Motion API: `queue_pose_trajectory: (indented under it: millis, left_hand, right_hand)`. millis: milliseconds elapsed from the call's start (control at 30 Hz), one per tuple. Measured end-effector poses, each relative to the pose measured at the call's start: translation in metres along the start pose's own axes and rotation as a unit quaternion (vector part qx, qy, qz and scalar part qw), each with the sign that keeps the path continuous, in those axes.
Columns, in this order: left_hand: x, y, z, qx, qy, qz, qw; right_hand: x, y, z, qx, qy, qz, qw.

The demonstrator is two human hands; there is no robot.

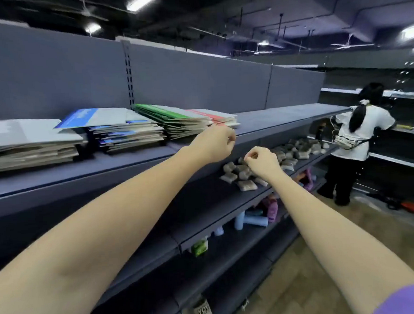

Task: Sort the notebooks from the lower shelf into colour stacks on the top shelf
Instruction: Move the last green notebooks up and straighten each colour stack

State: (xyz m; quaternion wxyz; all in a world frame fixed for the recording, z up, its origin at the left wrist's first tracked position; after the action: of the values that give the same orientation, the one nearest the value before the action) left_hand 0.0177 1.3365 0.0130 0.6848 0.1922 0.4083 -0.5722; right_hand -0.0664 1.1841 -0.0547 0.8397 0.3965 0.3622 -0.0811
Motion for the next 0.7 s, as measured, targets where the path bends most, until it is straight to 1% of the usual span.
queue_pose_trajectory:
  millis: [67, 167, 233, 333, 400, 467, 567, 700]
  left_hand:
    - [0.028, -0.003, -0.028, -0.022, 0.046, 0.0, 0.999]
    - [0.067, 0.002, -0.076, -0.07, 0.124, 0.011, 0.99]
    - [0.085, 0.009, -0.106, -0.1, 0.145, 0.023, 0.984]
    - [0.102, 0.019, -0.158, -0.161, 0.149, 0.026, 0.975]
    - [0.109, 0.023, -0.203, -0.205, 0.158, 0.029, 0.966]
    - [0.115, 0.03, -0.247, -0.238, 0.163, 0.049, 0.956]
    - [0.118, 0.045, -0.313, -0.287, 0.142, 0.077, 0.944]
    - [0.097, 0.057, -0.402, -0.355, 0.126, 0.101, 0.921]
  right_hand:
    - [0.007, -0.02, -0.03, 0.01, 0.028, -0.012, 0.999]
    - [0.027, -0.044, -0.076, 0.01, 0.094, -0.014, 0.995]
    - [0.045, -0.055, -0.102, 0.001, 0.122, -0.012, 0.992]
    - [0.074, -0.066, -0.143, -0.02, 0.161, -0.009, 0.987]
    - [0.094, -0.07, -0.177, -0.035, 0.202, -0.016, 0.979]
    - [0.115, -0.07, -0.208, -0.084, 0.231, -0.037, 0.969]
    - [0.143, -0.052, -0.254, -0.174, 0.252, -0.049, 0.951]
    - [0.173, -0.017, -0.325, -0.233, 0.296, -0.025, 0.926]
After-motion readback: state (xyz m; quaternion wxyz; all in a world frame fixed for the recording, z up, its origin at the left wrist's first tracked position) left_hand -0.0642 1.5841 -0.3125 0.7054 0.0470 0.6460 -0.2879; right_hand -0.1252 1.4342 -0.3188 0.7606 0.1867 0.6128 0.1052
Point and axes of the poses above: each hand's wrist, its own z-axis towards the middle knuckle, its own x-axis out of the palm, y = z × x, the point moved 4 cm from there along z, towards the middle knuckle, and after that the axes turned 8 degrees about -y, right-handed, at the moved point
